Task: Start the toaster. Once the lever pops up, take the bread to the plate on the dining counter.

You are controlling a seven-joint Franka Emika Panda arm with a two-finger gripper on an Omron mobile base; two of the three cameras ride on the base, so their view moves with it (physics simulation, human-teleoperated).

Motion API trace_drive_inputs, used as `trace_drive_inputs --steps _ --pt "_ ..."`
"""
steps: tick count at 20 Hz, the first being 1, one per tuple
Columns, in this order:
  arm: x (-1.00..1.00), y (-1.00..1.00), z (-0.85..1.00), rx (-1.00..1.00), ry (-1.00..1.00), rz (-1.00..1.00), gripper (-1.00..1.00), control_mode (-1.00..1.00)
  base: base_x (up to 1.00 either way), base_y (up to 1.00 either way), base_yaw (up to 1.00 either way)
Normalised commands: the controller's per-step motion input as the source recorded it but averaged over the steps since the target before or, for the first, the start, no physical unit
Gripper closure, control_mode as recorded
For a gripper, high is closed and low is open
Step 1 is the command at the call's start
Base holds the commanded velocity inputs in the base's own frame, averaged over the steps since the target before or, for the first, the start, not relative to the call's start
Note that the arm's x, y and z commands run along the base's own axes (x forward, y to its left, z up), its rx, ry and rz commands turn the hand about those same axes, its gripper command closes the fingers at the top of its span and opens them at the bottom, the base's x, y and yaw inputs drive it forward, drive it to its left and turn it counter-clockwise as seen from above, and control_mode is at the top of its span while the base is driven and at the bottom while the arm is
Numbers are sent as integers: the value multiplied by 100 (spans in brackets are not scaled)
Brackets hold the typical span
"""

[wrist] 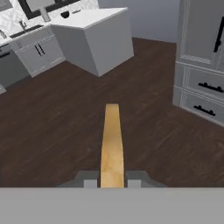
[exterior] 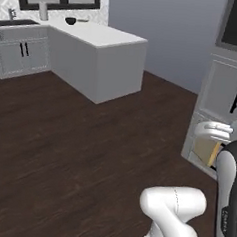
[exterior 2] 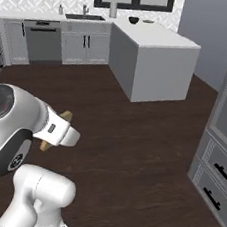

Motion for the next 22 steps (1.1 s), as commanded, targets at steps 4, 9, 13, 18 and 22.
trace_drive_inputs --steps 4,9,13,18,22 --pt "0 0 0 0 0 0 100 100 100 9 -3" --pt "0 0 0 0 0 0 100 100 100 0 0" --pt "0 0 0 0 0 0 100 100 100 -3 0" --pt "0 0 0 0 0 0 100 100 100 -6 0" --pt "0 0 0 0 0 0 100 100 100 -11 0"
